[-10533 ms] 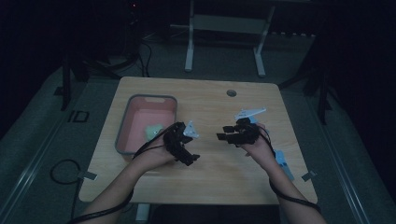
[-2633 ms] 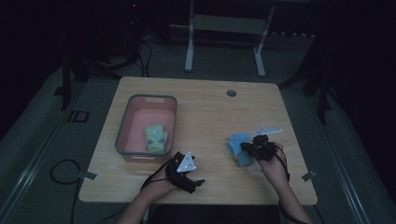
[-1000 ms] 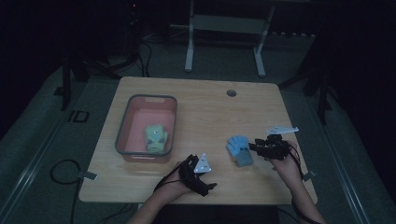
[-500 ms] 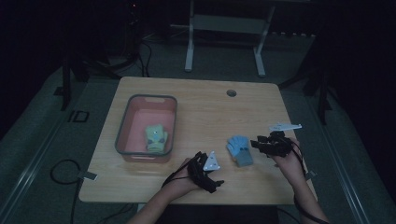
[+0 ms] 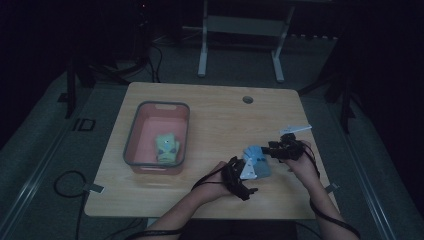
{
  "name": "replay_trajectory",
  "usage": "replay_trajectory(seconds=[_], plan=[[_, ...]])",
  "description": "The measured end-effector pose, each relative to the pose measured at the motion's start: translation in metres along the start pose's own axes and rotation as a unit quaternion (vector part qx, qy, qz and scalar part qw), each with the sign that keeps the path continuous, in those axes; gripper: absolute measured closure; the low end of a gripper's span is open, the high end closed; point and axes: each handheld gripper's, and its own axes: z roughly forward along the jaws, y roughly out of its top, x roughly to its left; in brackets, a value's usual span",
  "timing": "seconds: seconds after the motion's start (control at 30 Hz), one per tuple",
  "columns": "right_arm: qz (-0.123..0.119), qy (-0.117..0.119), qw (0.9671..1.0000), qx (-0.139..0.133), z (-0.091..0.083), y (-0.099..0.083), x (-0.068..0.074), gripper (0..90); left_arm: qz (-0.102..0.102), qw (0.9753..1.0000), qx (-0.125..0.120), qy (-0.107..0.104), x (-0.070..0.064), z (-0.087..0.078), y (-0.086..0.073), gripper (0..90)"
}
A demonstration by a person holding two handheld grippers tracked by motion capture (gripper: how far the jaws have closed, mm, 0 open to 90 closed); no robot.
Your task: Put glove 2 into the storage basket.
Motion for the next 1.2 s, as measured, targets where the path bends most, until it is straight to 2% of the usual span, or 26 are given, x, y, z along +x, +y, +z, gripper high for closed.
replay_trajectory(seconds=[0.03, 0.13, 0.17, 0.27, 0.3, 0.4, 0.53, 0.6, 0.7, 0.8, 0.9, 0.93, 0.97, 1.0, 1.03, 1.07, 1.2], plan=[[0.003, 0.002, 1.0, 0.002, 0.003, 0.001, -0.001, 50.1, 0.003, 1.0, 0.002, -0.003, 0.001, 0.003, 0.003, 15.6], [0.006, 0.0, 0.9999, 0.008, 0.01, 0.001, -0.005, 47.6, 0.016, 0.9998, 0.006, 0.006, 0.004, 0.012, 0.011, 15.9], [0.007, 0.003, 0.9999, 0.009, 0.012, 0.001, -0.006, 45.9, 0.021, 0.9997, 0.005, 0.012, 0.005, 0.015, 0.013, 18.4], [0.008, 0.003, 0.9999, 0.014, 0.019, 0.001, -0.008, 43.5, 0.042, 0.999, 0.008, 0.014, 0.004, 0.023, 0.018, 21.8], [0.008, 0.003, 0.9999, 0.014, 0.019, 0.001, -0.008, 43.5, 0.042, 0.999, 0.008, 0.014, 0.004, 0.023, 0.018, 22.5], [0.01, 0.007, 0.9997, 0.023, 0.028, 0.001, -0.011, 41.6, 0.074, 0.9969, 0.011, 0.025, 0.002, 0.034, 0.02, 24.9], [0.011, 0.011, 0.9995, 0.028, 0.035, -0.001, -0.013, 41.1, 0.076, 0.9966, 0.016, 0.025, 0.004, 0.043, 0.02, 27.8], [0.009, 0.013, 0.9991, 0.038, 0.041, -0.005, -0.014, 40.9, 0.075, 0.9967, 0.023, 0.021, 0.005, 0.046, 0.02, 33.8], [0.006, 0.018, 0.9989, 0.043, 0.045, -0.01, -0.015, 40.3, 0.088, 0.9952, 0.038, 0.023, 0.005, 0.051, 0.018, 42.3], [-0.003, 0.019, 0.9991, 0.036, 0.045, -0.013, -0.014, 40.3, 0.094, 0.9942, 0.044, 0.029, 0.006, 0.054, 0.019, 50.3], [-0.013, 0.017, 0.9991, 0.037, 0.045, -0.013, -0.013, 42.8, 0.091, 0.9942, 0.048, 0.033, 0.008, 0.055, 0.02, 59.8], [-0.015, 0.017, 0.999, 0.037, 0.045, -0.014, -0.011, 43.2, 0.08, 0.9951, 0.049, 0.031, 0.009, 0.055, 0.02, 59.8], [-0.012, 0.026, 0.9989, 0.037, 0.044, -0.014, -0.011, 49.7, 0.077, 0.9954, 0.05, 0.029, 0.01, 0.054, 0.021, 65.1], [-0.008, 0.031, 0.9988, 0.037, 0.044, -0.015, -0.011, 51.5, 0.072, 0.9958, 0.05, 0.026, 0.011, 0.053, 0.021, 67.4], [-0.006, 0.038, 0.9985, 0.038, 0.043, -0.015, -0.011, 57.1, 0.072, 0.9958, 0.052, 0.023, 0.013, 0.052, 0.02, 69.3], [0.001, 0.049, 0.998, 0.04, 0.043, -0.015, -0.012, 59.4, 0.071, 0.9959, 0.053, 0.018, 0.014, 0.051, 0.02, 70.7], [0.011, 0.069, 0.9963, 0.051, 0.045, -0.013, -0.01, 68.4, 0.063, 0.9965, 0.054, 0.006, 0.017, 0.049, 0.018, 73.0]])
